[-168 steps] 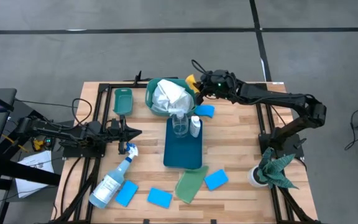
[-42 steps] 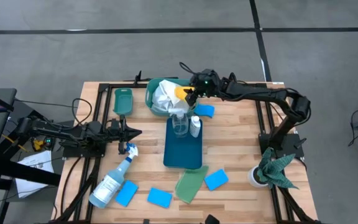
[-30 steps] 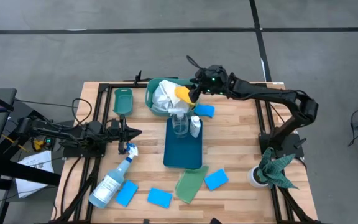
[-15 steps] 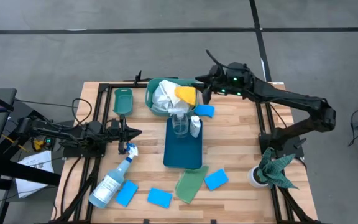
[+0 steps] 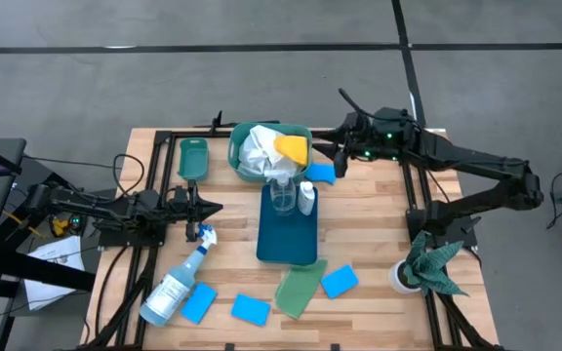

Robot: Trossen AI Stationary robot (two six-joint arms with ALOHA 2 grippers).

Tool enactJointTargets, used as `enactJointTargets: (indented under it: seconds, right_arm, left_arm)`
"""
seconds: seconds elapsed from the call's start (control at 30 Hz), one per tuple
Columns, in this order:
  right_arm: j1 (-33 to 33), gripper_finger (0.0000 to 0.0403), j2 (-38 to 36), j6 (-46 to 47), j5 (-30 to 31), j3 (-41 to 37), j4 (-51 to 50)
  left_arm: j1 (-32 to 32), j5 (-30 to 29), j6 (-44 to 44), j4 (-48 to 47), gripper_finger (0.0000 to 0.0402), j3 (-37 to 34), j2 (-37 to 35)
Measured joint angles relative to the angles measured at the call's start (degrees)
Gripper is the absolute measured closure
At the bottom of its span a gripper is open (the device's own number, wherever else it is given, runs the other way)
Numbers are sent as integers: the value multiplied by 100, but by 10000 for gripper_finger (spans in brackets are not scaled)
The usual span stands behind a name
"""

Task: Pick & Place Kitchen Items

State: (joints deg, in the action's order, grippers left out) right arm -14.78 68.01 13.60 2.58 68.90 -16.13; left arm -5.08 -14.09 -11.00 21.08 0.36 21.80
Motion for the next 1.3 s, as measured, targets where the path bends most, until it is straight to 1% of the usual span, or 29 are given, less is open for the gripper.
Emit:
enactJointTargets:
  seconds: [0.17,0.4,0.63,0.87,0.93,1.13,1.3]
  right_arm:
    - [197,230,7,16,203,-2,-12]
    - [244,230,9,14,216,-2,66]
    - [322,230,9,-6,169,-2,413]
    - [511,230,11,-6,183,-2,1019]
    - [507,230,11,-22,254,-2,1187]
    - [507,230,37,-3,714,-4,1570]
    - [539,230,19,497,1011,-7,1922]
  left_arm:
    - [-1,0,2,-2,401,-2,0]
    - [-1,0,1,-1,401,-1,1]
    - [-2,0,0,0,401,-2,0]
    - [0,0,0,0,401,0,0]
    - [-1,0,2,-1,401,-1,1]
    - [0,0,0,0,402,-2,2]
    - [-2,-1,2,-2,401,-2,0]
